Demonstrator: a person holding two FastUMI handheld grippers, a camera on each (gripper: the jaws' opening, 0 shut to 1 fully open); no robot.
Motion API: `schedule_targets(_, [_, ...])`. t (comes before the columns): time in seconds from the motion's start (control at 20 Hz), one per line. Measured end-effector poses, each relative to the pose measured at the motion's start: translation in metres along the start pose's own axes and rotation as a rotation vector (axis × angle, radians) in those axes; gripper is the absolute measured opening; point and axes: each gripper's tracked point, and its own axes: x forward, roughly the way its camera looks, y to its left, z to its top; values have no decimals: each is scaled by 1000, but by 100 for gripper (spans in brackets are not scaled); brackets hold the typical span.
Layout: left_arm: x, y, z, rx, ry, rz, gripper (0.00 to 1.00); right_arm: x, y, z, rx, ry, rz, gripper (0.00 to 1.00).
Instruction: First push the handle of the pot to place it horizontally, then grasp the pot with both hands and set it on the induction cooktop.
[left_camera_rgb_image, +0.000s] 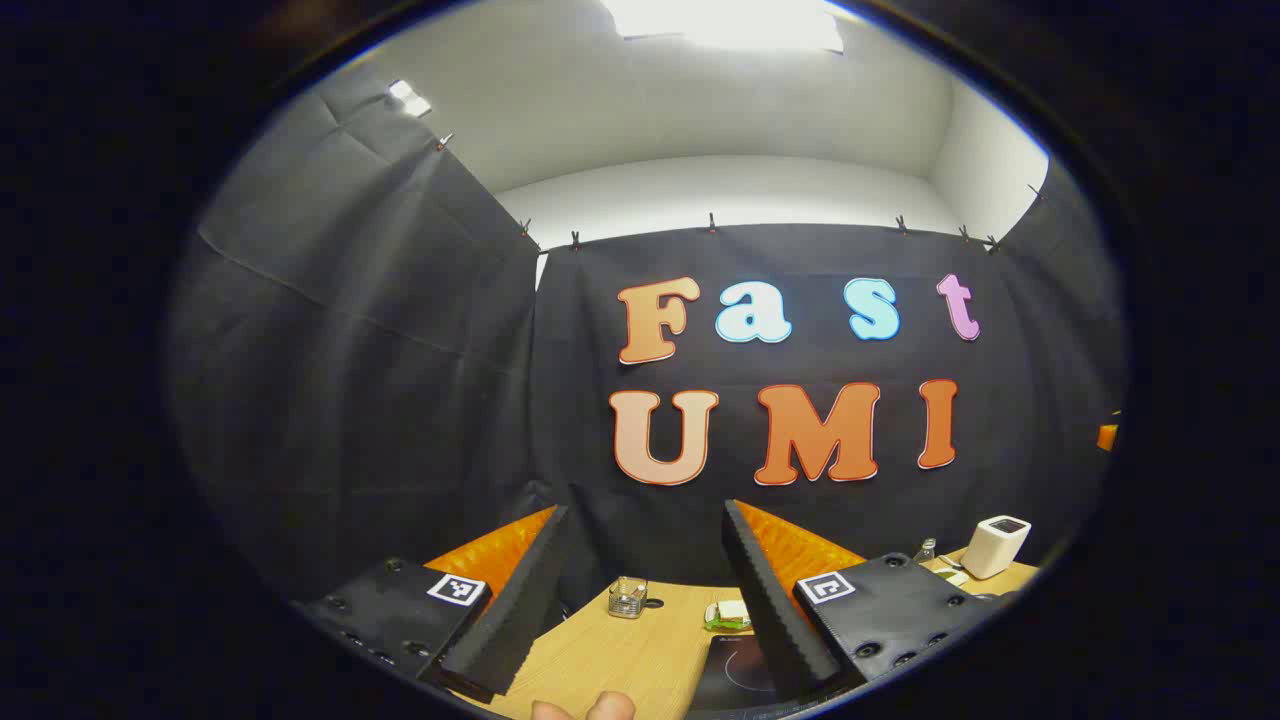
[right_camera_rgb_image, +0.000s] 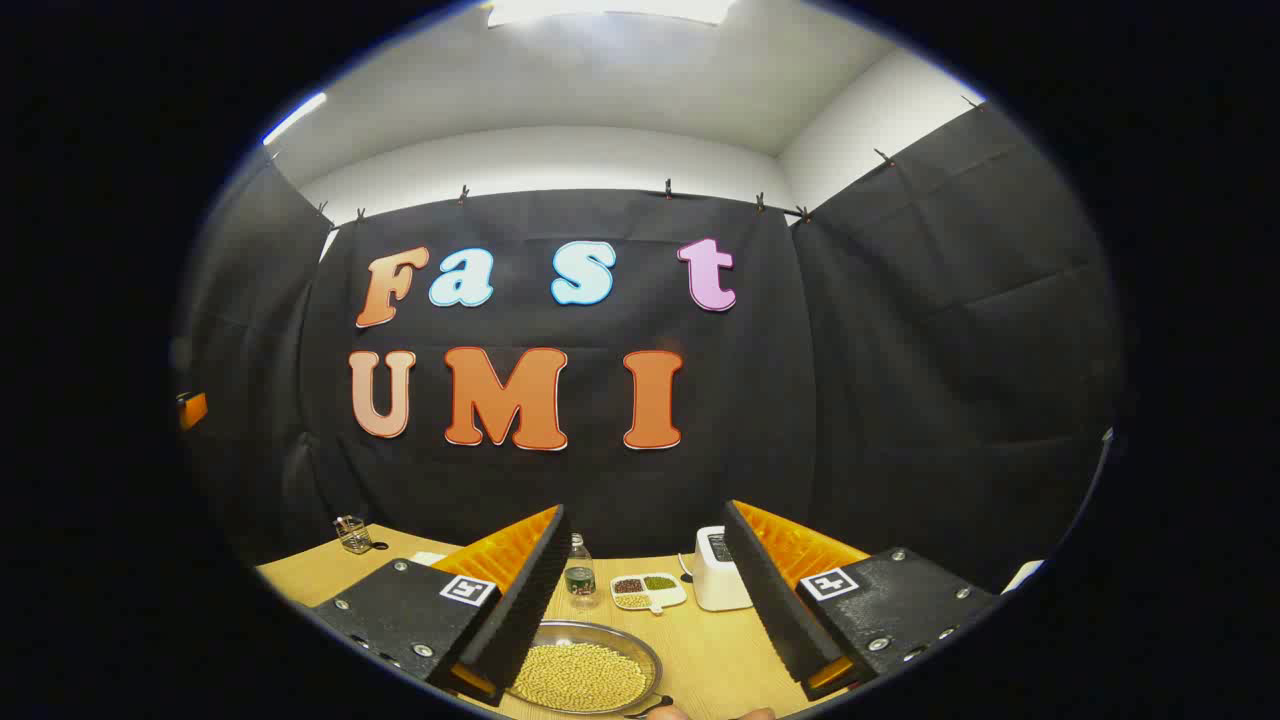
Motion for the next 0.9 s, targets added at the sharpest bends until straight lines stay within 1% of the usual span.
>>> schedule_targets(0.25, [-1, -1, 1, 6, -8, -4, 98, 3, -3, 1, -5, -2, -14, 95])
schedule_targets(0.6, [0, 1, 0, 13, -5, 4, 99, 4, -3, -1, -12, 9, -11, 95])
schedule_targets(0.65, [0, 0, 0, 13, -6, 3, 98, 3, -3, -2, -12, 12, -10, 95])
schedule_targets(0.85, [0, 0, 1, 13, -9, -5, 99, 3, -4, -4, -9, 22, -6, 95])
schedule_targets(0.9, [0, 0, 2, 16, -12, -4, 98, 3, -3, -5, -9, 24, 0, 95])
